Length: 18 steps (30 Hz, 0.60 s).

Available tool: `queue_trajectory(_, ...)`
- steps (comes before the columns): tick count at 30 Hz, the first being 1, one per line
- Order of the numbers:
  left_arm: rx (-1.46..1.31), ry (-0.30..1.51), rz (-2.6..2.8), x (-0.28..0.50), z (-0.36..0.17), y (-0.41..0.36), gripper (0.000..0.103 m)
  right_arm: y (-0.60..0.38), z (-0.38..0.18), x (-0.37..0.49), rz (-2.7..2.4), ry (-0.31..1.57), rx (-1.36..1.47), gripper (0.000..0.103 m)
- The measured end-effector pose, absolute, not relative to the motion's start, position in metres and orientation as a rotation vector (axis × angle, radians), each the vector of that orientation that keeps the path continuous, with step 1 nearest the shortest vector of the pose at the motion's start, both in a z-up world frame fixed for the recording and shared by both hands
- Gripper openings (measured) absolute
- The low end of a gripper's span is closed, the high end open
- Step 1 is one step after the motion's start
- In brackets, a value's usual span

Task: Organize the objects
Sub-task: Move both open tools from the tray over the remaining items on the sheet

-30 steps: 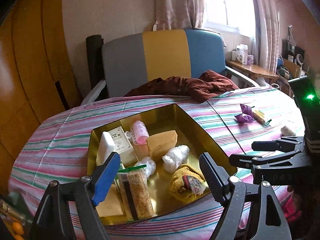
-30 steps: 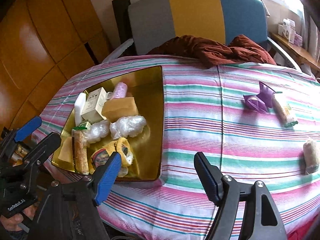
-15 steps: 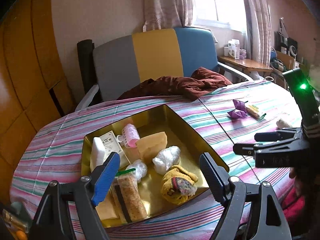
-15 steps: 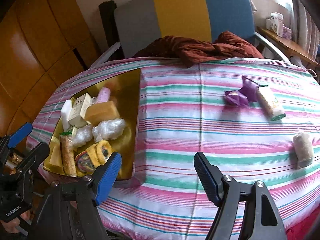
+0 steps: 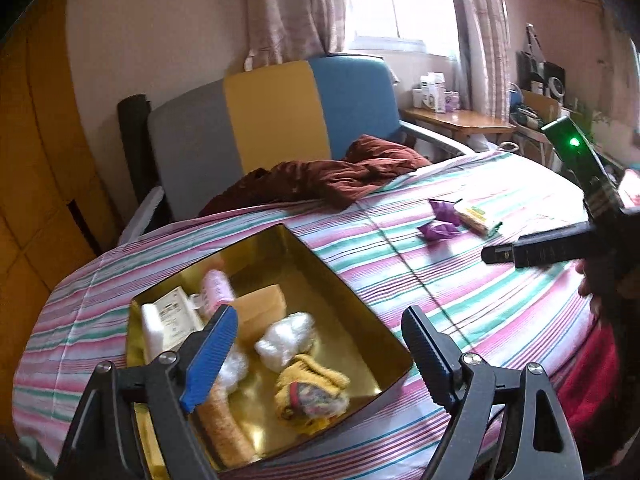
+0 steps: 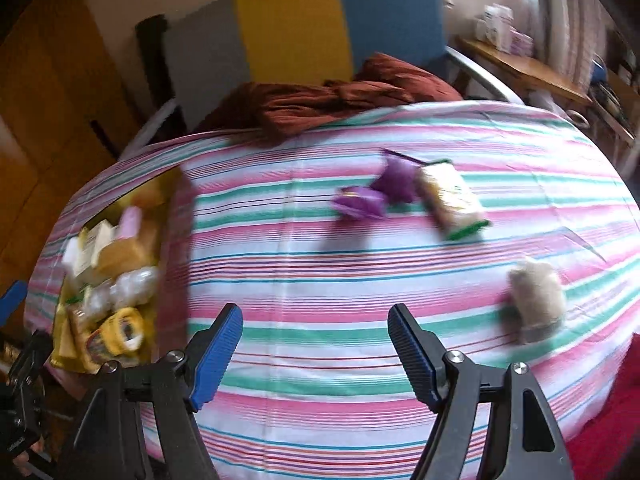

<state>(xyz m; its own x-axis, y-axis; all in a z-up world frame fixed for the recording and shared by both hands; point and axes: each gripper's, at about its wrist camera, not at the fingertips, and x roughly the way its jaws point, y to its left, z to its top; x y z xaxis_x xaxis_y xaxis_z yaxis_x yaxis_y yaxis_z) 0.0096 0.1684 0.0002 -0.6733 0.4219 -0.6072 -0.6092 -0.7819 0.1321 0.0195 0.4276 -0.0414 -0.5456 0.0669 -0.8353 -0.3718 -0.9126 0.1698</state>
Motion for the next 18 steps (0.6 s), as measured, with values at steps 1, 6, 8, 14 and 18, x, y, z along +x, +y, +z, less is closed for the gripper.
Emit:
queue_trajectory(1, -0.762, 0.438, 2.391, 0.009, 0.0, 0.172, 0.084, 0.435, -0.042, 0.02, 2.499, 0.488, -1.336, 0.076)
queue_trajectory(6, -0.772, 0.434, 2.333, 0.007, -0.002, 0.19, 0.084, 0.484, -0.046, 0.019, 2.415, 0.517, -1.32, 0.076)
queue_trajectory(8, -0.778, 0.432, 2.314, 0.005, -0.003, 0.197, 0.084, 0.501, -0.048, 0.014, 2.392, 0.506, -1.311, 0.076)
queue_trajectory(14, -0.836, 0.399, 2.254, -0.008, -0.006, 0.217, 0.084, 0.532, -0.064, -0.012, 2.35, 0.459, -1.35, 0.076)
queue_trajectory(18, -0.881, 0.364, 2.223, -0.021, -0.006, 0.23, 0.084, 0.542, -0.081, -0.036, 2.339, 0.382, -1.397, 0.076)
